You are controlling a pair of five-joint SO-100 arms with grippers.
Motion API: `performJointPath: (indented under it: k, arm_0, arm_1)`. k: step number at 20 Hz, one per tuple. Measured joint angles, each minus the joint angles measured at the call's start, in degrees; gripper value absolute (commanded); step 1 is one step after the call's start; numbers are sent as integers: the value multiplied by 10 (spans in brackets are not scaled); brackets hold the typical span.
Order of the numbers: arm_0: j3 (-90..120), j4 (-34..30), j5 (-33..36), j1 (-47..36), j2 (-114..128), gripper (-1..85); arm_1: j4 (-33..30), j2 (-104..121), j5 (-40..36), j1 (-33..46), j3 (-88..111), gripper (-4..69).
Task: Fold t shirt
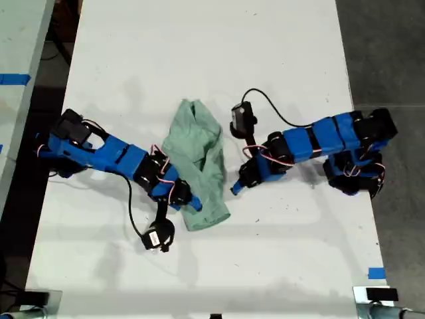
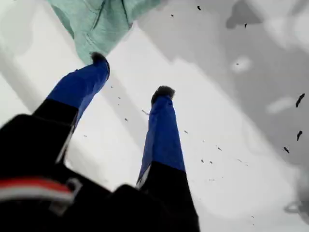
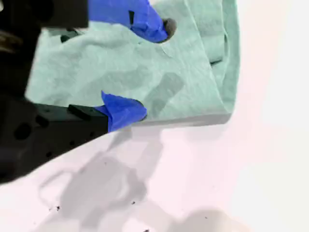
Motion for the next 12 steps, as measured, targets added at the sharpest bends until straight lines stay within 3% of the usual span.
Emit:
performJointPath:
  k: [2, 3, 4, 6, 10, 12]
  arm_0:
    - [-4, -1, -24, 12, -51, 210]
    - [-6, -4, -29, 13, -78, 167]
    - [-10, -9, -32, 12, -101, 51]
    - [-28, -25, -35, 11, -126, -3]
    - [-43, -51, -29, 8, -138, -3]
    - [-43, -51, -29, 7, -138, -3]
  arm_1:
    - [1, -16, -2, -3, -22, 202]
    - [1, -22, -4, -5, -29, 201]
    - [1, -31, -7, -9, -37, 199]
    - [0, -55, -9, -17, -57, 196]
    - [0, -120, -15, -31, -111, 187]
    - [-15, -152, -16, -38, -139, 223]
